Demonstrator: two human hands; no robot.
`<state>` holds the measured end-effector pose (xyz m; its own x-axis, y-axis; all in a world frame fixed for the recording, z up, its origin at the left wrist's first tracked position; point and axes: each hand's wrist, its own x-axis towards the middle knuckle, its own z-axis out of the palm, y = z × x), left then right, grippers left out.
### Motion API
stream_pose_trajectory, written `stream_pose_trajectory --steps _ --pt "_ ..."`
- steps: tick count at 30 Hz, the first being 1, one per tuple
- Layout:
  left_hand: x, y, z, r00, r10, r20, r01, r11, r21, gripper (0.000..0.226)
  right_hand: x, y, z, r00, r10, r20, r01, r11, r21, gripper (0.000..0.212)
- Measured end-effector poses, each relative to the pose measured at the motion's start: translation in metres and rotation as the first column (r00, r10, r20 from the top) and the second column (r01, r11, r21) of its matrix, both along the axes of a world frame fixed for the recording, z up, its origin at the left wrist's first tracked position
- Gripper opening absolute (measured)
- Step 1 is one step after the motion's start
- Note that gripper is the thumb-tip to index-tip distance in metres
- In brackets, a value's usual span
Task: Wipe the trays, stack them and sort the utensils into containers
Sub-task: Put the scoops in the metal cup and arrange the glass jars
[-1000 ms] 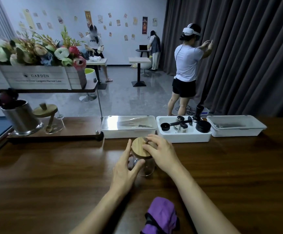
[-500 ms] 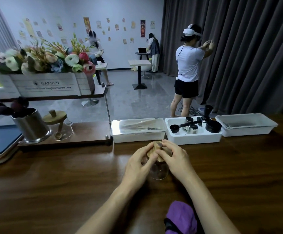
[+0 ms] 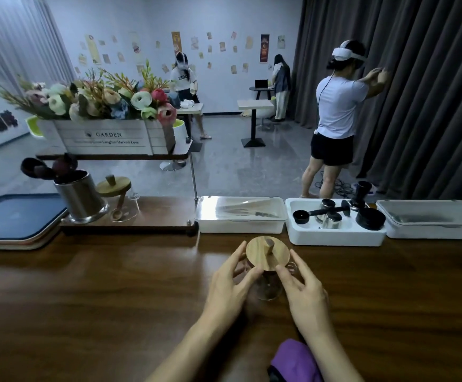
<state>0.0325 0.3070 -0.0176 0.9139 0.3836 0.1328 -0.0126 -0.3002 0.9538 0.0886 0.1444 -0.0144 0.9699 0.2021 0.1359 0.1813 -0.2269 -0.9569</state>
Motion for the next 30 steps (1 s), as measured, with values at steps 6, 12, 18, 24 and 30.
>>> stream_pose_trajectory --steps 6,12,18,24,30 --pt "-0.004 -0.002 0.005 0.999 0.03 0.031 -0.028 0.998 -0.063 0.062 -0.007 0.024 -0.006 0.986 0.037 -0.163 -0.001 0.977 0.211 0.039" --pt "-0.029 0.086 0.014 0.989 0.138 0.047 -0.138 0.99 -0.008 0.065 -0.026 0.104 0.013 0.986 0.132 -0.099 -0.103 0.961 0.258 0.041" --pt "-0.036 0.197 0.036 0.963 0.239 0.125 -0.244 0.969 0.028 0.05 -0.025 0.224 0.033 0.978 0.201 -0.045 -0.186 0.956 0.225 0.034" --pt "0.003 0.254 0.05 0.972 0.179 0.149 -0.18 0.984 -0.004 0.038 0.005 0.29 0.042 0.985 0.165 -0.053 -0.147 0.955 0.256 0.029" --pt "0.033 0.271 0.052 0.984 0.122 0.132 -0.122 0.992 -0.013 0.037 0.036 0.312 0.035 0.986 0.152 -0.064 -0.138 0.973 0.186 0.042"
